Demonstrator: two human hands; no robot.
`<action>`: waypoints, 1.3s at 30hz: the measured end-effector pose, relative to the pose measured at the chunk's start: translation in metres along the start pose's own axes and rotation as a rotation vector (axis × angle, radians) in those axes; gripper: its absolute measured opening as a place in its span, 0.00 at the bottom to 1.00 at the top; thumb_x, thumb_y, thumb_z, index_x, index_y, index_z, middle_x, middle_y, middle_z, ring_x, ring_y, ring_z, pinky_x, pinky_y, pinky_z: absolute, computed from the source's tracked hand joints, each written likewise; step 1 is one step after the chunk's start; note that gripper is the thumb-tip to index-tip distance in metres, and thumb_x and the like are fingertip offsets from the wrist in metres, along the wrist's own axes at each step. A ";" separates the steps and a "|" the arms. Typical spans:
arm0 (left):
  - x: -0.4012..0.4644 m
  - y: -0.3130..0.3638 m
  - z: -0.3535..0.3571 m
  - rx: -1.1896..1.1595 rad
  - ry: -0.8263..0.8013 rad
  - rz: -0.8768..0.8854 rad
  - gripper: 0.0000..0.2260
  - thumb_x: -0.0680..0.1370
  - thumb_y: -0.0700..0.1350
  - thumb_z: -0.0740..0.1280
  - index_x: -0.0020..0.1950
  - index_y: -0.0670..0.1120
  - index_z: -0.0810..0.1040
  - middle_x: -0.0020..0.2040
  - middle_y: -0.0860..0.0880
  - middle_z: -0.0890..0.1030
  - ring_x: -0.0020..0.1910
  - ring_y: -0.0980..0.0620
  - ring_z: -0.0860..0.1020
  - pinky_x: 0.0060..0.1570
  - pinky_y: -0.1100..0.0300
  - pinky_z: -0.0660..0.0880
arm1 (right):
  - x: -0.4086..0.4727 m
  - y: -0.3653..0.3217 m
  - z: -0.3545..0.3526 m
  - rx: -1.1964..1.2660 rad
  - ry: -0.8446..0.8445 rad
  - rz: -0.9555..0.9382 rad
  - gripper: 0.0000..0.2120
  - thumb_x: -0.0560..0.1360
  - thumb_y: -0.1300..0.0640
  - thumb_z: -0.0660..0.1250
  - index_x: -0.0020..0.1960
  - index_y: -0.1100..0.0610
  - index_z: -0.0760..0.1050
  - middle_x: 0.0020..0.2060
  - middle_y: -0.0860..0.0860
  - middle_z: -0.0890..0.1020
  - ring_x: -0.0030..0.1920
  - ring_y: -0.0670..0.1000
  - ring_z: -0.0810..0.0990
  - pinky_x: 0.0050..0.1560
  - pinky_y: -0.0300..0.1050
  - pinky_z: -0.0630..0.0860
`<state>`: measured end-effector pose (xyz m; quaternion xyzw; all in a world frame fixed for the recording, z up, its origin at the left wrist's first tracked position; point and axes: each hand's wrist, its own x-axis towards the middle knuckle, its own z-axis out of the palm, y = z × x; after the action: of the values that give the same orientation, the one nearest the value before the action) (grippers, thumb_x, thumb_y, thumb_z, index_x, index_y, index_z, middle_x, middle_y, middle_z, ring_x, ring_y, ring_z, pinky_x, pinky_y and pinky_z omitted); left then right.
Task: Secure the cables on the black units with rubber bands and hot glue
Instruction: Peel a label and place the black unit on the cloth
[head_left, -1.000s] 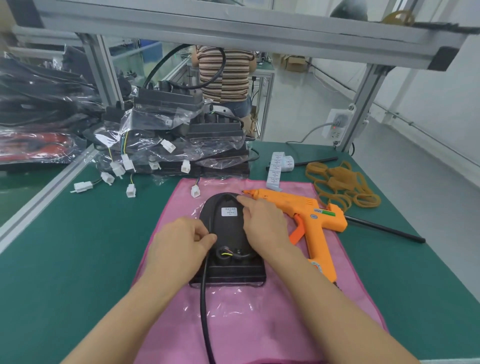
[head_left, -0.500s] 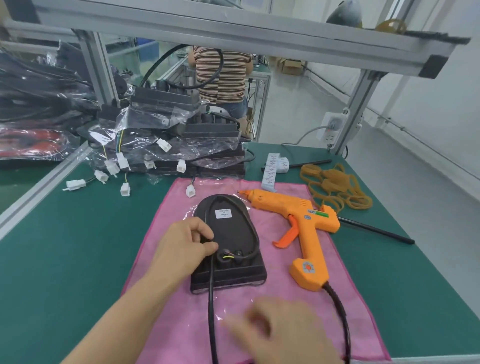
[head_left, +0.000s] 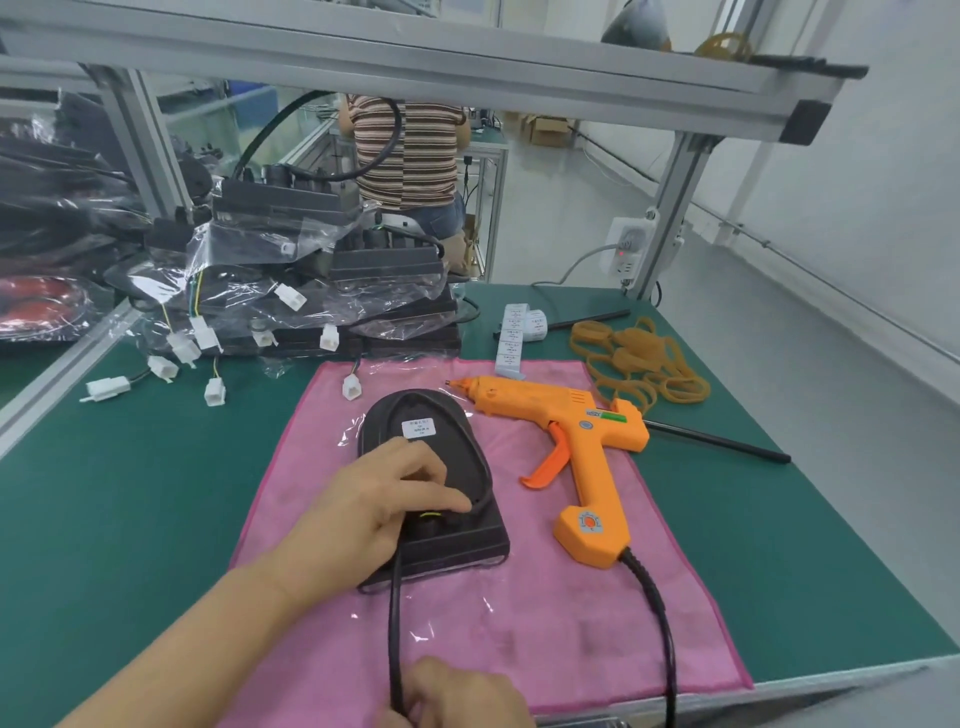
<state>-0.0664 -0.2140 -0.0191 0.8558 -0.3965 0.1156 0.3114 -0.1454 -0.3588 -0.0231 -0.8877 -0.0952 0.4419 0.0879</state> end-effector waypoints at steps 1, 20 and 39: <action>0.002 0.003 -0.004 0.051 -0.045 0.039 0.28 0.62 0.25 0.56 0.49 0.45 0.86 0.42 0.47 0.79 0.42 0.55 0.73 0.41 0.59 0.74 | -0.002 0.006 0.015 -0.011 0.086 -0.121 0.20 0.80 0.55 0.60 0.72 0.48 0.67 0.70 0.48 0.72 0.71 0.48 0.68 0.52 0.37 0.68; 0.009 0.019 0.012 0.215 -0.013 -0.045 0.19 0.75 0.57 0.59 0.35 0.47 0.80 0.39 0.52 0.76 0.41 0.55 0.70 0.43 0.60 0.64 | -0.029 0.048 -0.121 0.260 0.768 -0.328 0.17 0.73 0.66 0.65 0.60 0.57 0.80 0.39 0.52 0.82 0.40 0.53 0.82 0.48 0.44 0.79; -0.024 0.023 0.047 0.639 0.325 0.069 0.16 0.75 0.35 0.58 0.47 0.42 0.86 0.43 0.47 0.84 0.44 0.46 0.80 0.47 0.53 0.69 | 0.036 0.038 -0.109 0.207 0.839 -0.313 0.20 0.70 0.61 0.72 0.60 0.57 0.74 0.40 0.48 0.75 0.42 0.49 0.74 0.45 0.43 0.73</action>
<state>-0.1020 -0.2395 -0.0562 0.8666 -0.3142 0.3786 0.0828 -0.0332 -0.3948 0.0044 -0.9513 -0.1397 0.0329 0.2727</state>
